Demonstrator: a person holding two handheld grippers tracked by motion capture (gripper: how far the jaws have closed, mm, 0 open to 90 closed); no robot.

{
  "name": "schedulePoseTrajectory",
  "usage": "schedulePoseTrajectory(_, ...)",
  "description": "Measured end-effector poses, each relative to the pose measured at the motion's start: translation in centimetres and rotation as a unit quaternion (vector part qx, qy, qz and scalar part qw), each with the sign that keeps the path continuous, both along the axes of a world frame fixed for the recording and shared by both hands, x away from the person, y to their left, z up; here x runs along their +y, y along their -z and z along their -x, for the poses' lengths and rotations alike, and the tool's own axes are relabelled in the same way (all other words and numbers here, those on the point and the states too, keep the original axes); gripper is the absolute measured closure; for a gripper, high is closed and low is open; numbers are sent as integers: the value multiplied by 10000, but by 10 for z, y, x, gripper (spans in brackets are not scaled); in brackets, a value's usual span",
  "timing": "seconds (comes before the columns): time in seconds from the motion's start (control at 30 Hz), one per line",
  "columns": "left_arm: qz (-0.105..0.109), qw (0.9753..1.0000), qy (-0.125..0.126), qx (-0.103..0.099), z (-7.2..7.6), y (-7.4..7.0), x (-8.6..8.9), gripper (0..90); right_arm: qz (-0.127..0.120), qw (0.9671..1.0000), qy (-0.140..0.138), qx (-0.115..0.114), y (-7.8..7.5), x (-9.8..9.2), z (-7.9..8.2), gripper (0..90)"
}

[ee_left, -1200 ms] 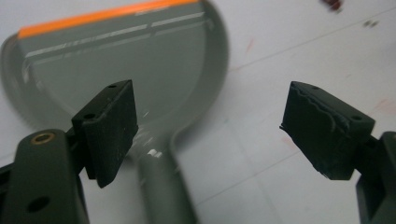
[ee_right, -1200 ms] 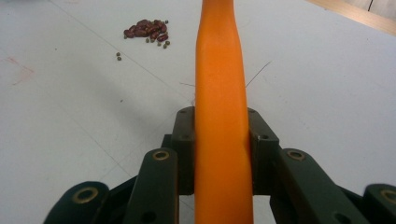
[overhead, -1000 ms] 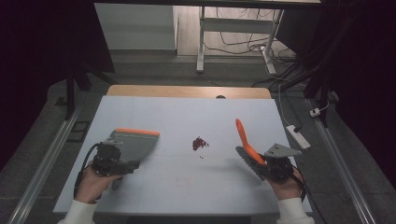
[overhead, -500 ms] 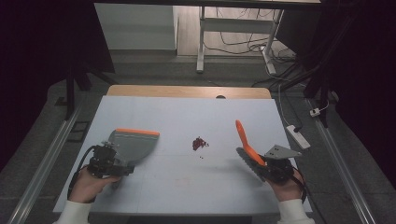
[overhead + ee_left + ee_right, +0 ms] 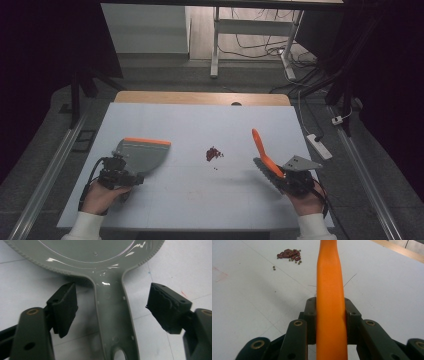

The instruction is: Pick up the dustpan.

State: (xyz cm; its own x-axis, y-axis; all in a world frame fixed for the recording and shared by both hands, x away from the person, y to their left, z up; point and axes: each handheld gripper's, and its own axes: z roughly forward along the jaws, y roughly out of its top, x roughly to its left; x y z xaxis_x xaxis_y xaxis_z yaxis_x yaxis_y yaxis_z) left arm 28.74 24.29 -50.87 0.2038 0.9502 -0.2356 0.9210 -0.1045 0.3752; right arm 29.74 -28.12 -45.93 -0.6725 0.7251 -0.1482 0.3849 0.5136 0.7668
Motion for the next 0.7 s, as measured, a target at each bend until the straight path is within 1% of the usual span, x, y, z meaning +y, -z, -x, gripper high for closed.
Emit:
schedulePoseTrajectory(0.13,65,10000,-74,-13,-1,3,2,283,-3,10000,4,1,0,0,0,698)
schedulePoseTrajectory(0.23,99,9999,-105,-35,-2,6,1,318,44,10000,40,5,1,0,0,698)
schedulePoseTrajectory(0.3,204,9997,-95,-20,-4,8,0,322,68,10000,55,-3,1,0,1,699)
schedulePoseTrajectory(0.4,266,9996,-120,-16,-5,9,0,354,98,9999,70,-31,0,1,1,698)
schedulePoseTrajectory(0.43,277,9995,-140,-24,-6,10,0,354,98,9999,70,-31,0,1,1,698)
schedulePoseTrajectory(0.53,265,9995,-170,-49,-6,10,0,399,106,9999,84,-17,1,1,1,698)
schedulePoseTrajectory(0.7,264,9996,-134,-33,-7,12,0,466,79,9999,74,-24,0,0,2,698)
